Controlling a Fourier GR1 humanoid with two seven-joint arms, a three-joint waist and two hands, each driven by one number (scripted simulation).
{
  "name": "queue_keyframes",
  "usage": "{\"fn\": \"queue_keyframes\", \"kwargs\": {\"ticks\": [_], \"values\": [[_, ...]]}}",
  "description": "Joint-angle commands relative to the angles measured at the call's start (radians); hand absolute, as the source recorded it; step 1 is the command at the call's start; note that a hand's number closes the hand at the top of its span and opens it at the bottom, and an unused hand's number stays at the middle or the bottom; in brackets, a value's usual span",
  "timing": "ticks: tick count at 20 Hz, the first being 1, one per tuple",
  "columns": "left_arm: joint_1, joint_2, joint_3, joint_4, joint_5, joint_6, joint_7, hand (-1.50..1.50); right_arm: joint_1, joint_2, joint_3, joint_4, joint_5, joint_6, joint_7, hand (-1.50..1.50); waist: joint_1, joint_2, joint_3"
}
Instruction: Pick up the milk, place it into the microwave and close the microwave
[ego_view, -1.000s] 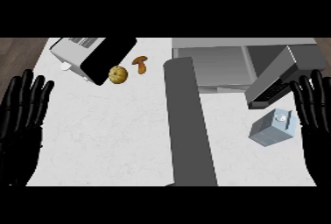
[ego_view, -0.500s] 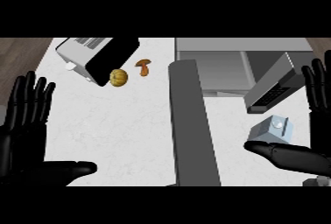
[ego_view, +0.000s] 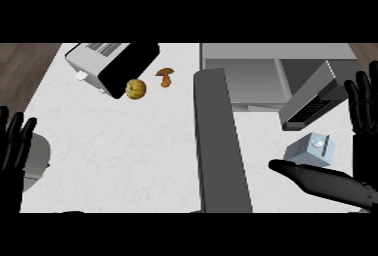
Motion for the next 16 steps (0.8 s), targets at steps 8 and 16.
{"fn": "queue_keyframes", "kwargs": {"ticks": [8, 16], "values": [[0.124, 0.010, 0.063, -0.198, 0.099, -0.066, 0.094, -1.50, 0.114, 0.013, -0.032, 0.061, 0.023, -0.005, -0.055, -1.50, -0.001, 0.000, 0.001], [0.228, -0.019, 0.160, -0.145, 0.165, -0.178, -0.014, -1.50, 0.225, 0.054, -0.080, 0.169, -0.038, -0.005, -0.233, -1.50, -0.001, 0.000, 0.001]]}}
